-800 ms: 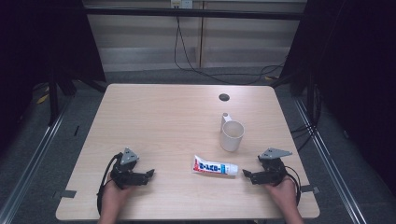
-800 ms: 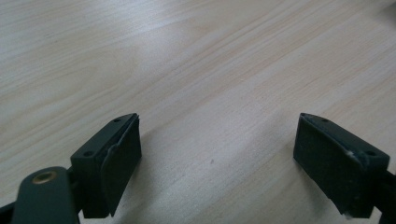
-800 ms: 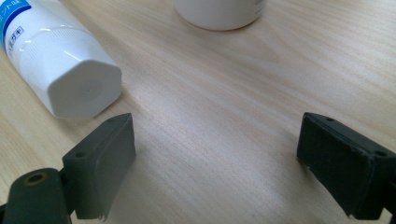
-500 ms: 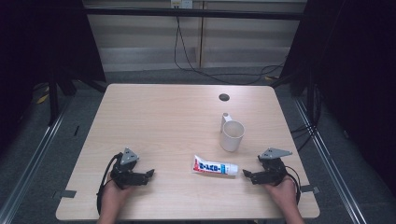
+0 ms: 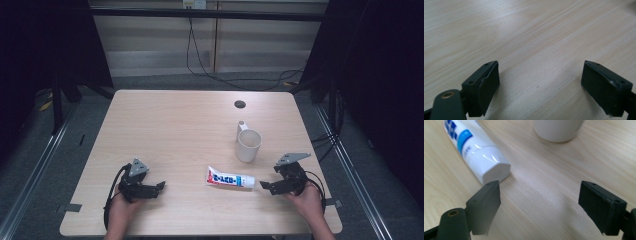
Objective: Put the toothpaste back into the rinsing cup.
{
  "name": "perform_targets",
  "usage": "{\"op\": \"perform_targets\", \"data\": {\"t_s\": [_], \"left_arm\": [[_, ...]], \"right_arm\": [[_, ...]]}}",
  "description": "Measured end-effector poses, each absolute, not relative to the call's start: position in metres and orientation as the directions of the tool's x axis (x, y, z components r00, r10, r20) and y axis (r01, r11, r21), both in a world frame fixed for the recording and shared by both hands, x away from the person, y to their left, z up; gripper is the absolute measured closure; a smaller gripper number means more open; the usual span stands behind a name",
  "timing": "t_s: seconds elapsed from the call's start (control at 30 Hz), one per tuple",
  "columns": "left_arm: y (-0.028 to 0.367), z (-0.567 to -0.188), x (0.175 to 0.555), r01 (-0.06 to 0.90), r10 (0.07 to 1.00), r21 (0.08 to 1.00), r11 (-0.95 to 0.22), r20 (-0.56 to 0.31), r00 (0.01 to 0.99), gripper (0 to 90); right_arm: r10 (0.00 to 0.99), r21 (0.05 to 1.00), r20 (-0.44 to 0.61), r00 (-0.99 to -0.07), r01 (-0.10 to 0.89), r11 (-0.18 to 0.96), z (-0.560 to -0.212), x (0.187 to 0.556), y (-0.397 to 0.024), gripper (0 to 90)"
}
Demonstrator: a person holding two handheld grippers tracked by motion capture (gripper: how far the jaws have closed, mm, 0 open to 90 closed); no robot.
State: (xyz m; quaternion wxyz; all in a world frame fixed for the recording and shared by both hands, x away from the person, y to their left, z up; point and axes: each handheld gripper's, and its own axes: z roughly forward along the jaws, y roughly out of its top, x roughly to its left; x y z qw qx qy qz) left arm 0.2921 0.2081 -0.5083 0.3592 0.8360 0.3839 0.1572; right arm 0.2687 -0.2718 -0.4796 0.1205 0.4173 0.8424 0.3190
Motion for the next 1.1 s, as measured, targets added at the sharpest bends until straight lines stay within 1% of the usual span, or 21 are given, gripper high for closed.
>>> {"op": "perform_targets", "data": {"t_s": [0.17,0.3,0.33,0.47,0.6,0.77,0.8,0.93,1.1], "left_arm": [[0.208,-0.508,0.292,0.529,0.755,0.721,-0.447,-0.013,0.656,14.9],[0.208,-0.508,0.292,0.528,0.754,0.719,-0.452,-0.008,0.657,14.9],[0.208,-0.508,0.292,0.528,0.754,0.719,-0.452,-0.008,0.657,14.9],[0.208,-0.508,0.292,0.529,0.757,0.722,-0.447,-0.009,0.653,14.9],[0.208,-0.508,0.292,0.527,0.755,0.719,-0.453,-0.005,0.656,14.9],[0.208,-0.508,0.292,0.528,0.753,0.720,-0.451,-0.010,0.657,14.9],[0.208,-0.508,0.292,0.528,0.756,0.722,-0.447,-0.010,0.654,14.8],[0.208,-0.508,0.292,0.528,0.756,0.721,-0.448,-0.010,0.655,14.9],[0.208,-0.508,0.292,0.529,0.755,0.721,-0.448,-0.013,0.656,14.9]], "right_arm": [[0.752,0.622,0.052,-0.657,0.611,0.490,-0.467,0.271,-0.262,18.3],[0.725,0.599,0.047,-0.688,0.600,0.531,-0.456,0.274,-0.249,20.8],[0.707,0.585,0.035,-0.707,0.588,0.559,-0.452,0.276,-0.242,21.2],[0.676,0.565,0.022,-0.736,0.567,0.599,-0.446,0.281,-0.227,22.2],[0.654,0.546,0.017,-0.756,0.555,0.628,-0.445,0.284,-0.216,22.4],[0.617,0.497,0.007,-0.787,0.538,0.681,-0.445,0.289,-0.197,22.8],[0.596,0.483,-0.006,-0.803,0.520,0.705,-0.446,0.290,-0.192,22.9],[0.580,0.472,0.008,-0.814,0.515,0.716,-0.447,0.293,-0.183,22.7],[0.541,0.430,-0.008,-0.841,0.485,0.761,-0.448,0.297,-0.168,22.8]]}}
